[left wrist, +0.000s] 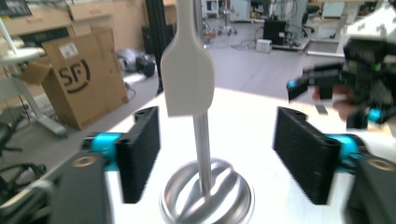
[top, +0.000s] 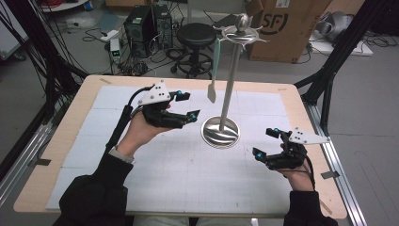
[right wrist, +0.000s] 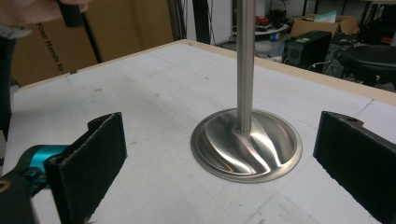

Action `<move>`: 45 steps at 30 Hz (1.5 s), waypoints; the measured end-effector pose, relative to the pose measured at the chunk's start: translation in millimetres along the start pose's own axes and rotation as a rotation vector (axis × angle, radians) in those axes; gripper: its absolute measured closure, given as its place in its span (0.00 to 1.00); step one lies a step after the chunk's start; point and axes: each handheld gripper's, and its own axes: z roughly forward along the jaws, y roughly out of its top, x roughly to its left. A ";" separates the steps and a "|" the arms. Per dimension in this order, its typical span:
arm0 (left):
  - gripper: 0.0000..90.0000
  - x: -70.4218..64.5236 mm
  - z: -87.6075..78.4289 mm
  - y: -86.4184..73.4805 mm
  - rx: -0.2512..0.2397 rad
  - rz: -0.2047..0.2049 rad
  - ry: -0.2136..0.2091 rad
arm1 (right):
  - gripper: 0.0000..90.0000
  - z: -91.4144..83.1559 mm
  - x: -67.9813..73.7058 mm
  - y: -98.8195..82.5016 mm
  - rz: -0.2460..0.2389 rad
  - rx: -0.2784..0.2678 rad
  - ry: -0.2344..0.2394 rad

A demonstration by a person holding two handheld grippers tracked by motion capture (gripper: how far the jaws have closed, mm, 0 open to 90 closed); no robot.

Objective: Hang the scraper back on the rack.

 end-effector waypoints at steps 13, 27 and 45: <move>0.16 6.3 -43.4 -58.9 0.011 -0.004 0.040 | 0.02 -0.3 4.0 0.4 0.003 -0.030 0.008; 0.07 17.5 -84.5 -106.6 -0.019 -0.091 0.140 | 0.02 2.1 3.1 -3.2 0.010 -0.020 0.008; 0.02 19.0 -134.8 -143.0 -0.062 -0.169 0.223 | 0.02 2.7 1.7 -4.4 0.009 -0.035 -0.001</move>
